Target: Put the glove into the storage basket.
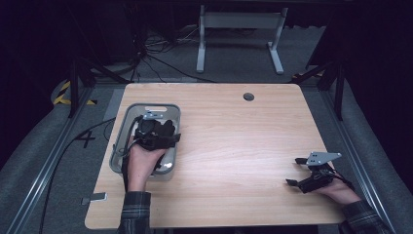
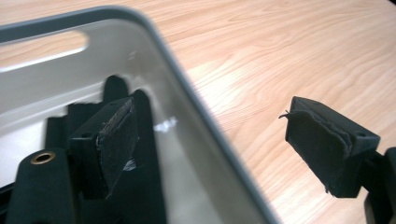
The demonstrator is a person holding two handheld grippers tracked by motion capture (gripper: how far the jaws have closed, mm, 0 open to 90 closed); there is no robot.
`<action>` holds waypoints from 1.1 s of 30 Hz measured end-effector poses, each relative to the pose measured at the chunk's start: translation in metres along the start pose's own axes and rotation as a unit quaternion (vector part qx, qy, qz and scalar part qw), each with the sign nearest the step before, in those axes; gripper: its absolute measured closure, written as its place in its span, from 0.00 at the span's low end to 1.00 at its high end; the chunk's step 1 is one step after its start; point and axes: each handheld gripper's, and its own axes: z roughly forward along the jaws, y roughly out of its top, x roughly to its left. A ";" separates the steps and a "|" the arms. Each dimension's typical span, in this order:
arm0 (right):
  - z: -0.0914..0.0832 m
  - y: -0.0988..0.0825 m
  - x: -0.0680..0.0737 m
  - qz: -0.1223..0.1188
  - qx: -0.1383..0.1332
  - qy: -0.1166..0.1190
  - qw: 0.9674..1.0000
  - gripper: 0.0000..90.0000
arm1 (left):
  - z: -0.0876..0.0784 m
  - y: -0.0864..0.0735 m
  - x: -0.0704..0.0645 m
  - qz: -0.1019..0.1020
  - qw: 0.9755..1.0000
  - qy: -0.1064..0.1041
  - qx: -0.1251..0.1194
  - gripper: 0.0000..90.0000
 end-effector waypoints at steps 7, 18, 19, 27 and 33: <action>0.000 0.000 0.000 0.000 0.000 0.000 1.000 0.07 | 0.015 0.005 -0.034 0.025 0.999 -0.030 -0.008 0.20; 0.000 0.000 0.000 0.000 0.000 0.000 1.000 0.07 | 0.039 -0.003 -0.077 0.055 0.996 -0.063 -0.006 0.20; 0.000 0.000 0.000 0.000 0.000 0.000 1.000 0.07 | 0.042 -0.005 -0.081 0.058 0.996 -0.066 -0.004 0.20; 0.000 0.000 0.000 0.000 0.000 0.000 1.000 0.07 | 0.062 -0.020 -0.104 0.071 0.994 -0.082 0.012 0.20; 0.000 0.000 0.000 -0.001 0.001 0.001 1.000 0.07 | 0.079 -0.033 -0.121 0.082 0.992 -0.091 0.023 0.17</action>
